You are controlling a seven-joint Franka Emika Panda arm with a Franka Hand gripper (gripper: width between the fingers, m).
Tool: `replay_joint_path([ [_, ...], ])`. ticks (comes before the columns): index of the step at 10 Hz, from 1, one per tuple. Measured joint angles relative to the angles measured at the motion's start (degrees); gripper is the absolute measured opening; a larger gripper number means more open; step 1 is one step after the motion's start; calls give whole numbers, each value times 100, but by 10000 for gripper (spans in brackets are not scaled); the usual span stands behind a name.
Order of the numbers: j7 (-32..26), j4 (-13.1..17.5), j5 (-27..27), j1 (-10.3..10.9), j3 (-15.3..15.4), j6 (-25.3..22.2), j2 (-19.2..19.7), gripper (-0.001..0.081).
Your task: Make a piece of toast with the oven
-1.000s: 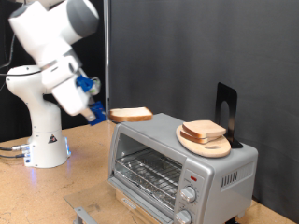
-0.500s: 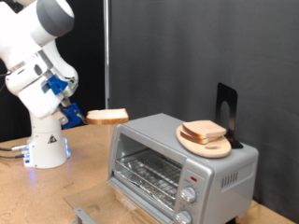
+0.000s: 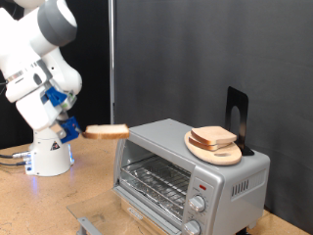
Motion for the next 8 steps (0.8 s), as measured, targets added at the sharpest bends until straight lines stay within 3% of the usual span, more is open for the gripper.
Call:
replay_joint_path([
  [8,52,306,-63,3,19,599,1294,365],
])
